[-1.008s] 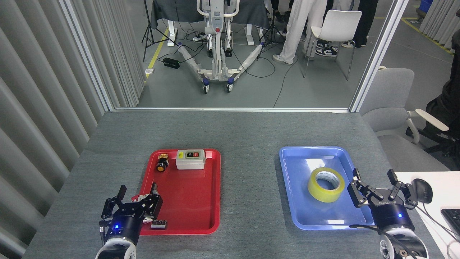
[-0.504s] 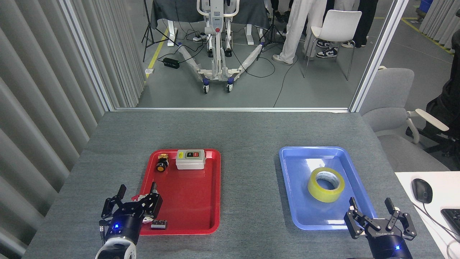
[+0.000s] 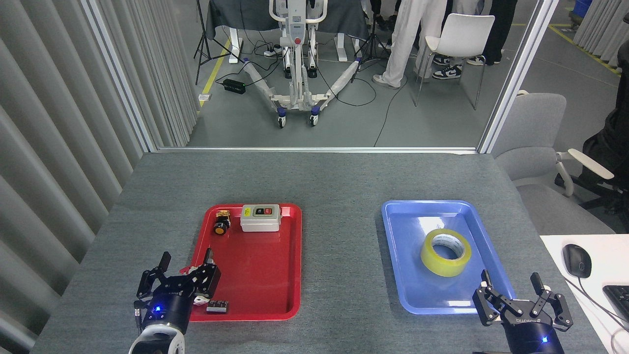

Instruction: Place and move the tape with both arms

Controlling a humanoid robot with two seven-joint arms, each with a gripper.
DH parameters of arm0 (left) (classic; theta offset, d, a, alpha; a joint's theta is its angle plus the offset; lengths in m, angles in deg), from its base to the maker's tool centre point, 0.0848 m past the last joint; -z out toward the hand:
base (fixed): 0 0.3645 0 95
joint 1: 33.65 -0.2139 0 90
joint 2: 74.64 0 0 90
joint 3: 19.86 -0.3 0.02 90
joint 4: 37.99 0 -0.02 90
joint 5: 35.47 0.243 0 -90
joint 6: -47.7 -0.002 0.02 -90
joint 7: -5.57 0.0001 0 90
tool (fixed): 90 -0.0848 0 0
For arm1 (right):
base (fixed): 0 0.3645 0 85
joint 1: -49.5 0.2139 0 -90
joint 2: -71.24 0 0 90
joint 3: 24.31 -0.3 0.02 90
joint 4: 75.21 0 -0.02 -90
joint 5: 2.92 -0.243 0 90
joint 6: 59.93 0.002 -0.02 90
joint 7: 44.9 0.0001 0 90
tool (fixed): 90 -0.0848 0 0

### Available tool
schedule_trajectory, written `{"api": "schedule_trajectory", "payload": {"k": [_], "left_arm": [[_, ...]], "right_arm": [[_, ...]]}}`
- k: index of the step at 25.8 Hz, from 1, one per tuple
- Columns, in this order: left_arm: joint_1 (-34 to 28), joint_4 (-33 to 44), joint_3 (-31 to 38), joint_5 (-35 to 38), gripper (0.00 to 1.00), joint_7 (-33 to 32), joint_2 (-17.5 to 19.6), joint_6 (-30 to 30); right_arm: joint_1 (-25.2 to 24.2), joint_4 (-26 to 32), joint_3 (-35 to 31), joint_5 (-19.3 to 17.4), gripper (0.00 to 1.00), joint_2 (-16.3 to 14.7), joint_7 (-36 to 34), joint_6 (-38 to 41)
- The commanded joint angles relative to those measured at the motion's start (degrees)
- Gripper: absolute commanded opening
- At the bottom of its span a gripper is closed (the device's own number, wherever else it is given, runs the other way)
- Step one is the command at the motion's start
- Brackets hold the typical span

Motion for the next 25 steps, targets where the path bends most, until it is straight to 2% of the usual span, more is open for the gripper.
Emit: {"api": "schedule_trajectory", "payload": {"k": [1,5,25], "left_arm": [[0.0,-0.1,0.0,0.0,1.00,0.0,0.2,0.0],[0.1,-0.1,0.0,0.0,1.00,0.1,0.4,-0.1],[-0.3,-0.2,0.1,0.0,1.00,0.1,0.9,0.0]], "right_arm": [[0.5,0.4,0.0,0.0,1.00,-0.3,-0.3,1.5],[0.6,0.4,0.0,0.0,1.00,-0.5,-0.3,4.4],[0.2,0.2,0.1,0.0,1.00,-0.7,-0.3,5.0]]}}
